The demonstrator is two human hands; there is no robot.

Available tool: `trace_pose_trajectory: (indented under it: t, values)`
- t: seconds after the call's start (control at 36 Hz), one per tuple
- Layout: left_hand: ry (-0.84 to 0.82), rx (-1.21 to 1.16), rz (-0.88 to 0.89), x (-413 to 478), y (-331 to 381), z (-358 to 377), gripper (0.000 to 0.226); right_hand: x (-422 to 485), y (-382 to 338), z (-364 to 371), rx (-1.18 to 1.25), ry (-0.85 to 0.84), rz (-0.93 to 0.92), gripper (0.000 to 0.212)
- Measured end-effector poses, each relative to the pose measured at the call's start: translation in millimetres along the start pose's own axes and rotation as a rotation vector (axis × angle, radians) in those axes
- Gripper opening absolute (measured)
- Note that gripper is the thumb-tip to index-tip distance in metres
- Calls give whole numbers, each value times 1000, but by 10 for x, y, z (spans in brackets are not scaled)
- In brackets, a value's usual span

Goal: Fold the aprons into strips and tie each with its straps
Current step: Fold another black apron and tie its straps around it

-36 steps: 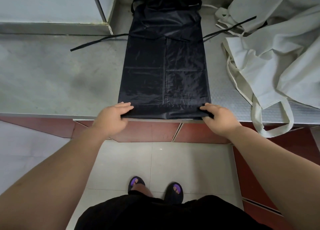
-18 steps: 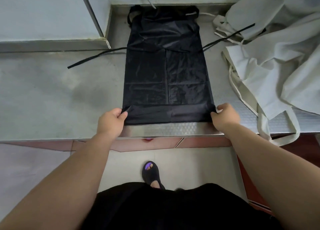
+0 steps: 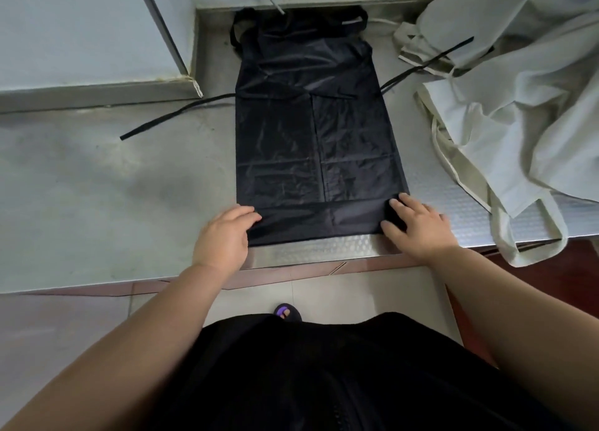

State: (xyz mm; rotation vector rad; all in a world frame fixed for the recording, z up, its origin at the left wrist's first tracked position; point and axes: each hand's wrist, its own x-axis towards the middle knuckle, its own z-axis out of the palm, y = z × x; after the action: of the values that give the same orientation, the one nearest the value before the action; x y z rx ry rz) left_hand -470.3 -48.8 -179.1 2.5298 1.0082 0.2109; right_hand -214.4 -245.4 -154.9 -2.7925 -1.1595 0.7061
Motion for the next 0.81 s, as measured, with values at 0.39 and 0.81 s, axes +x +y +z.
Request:
trace_pose_trajectory:
  t: [0.39, 0.81]
  values:
    - [-156, -165, -202, 26, 80, -161, 44, 157, 150, -126, 180, 19, -67, 37]
    - [-15, -570, -641, 284, 163, -141, 15, 347, 265, -285, 288, -69, -73, 30]
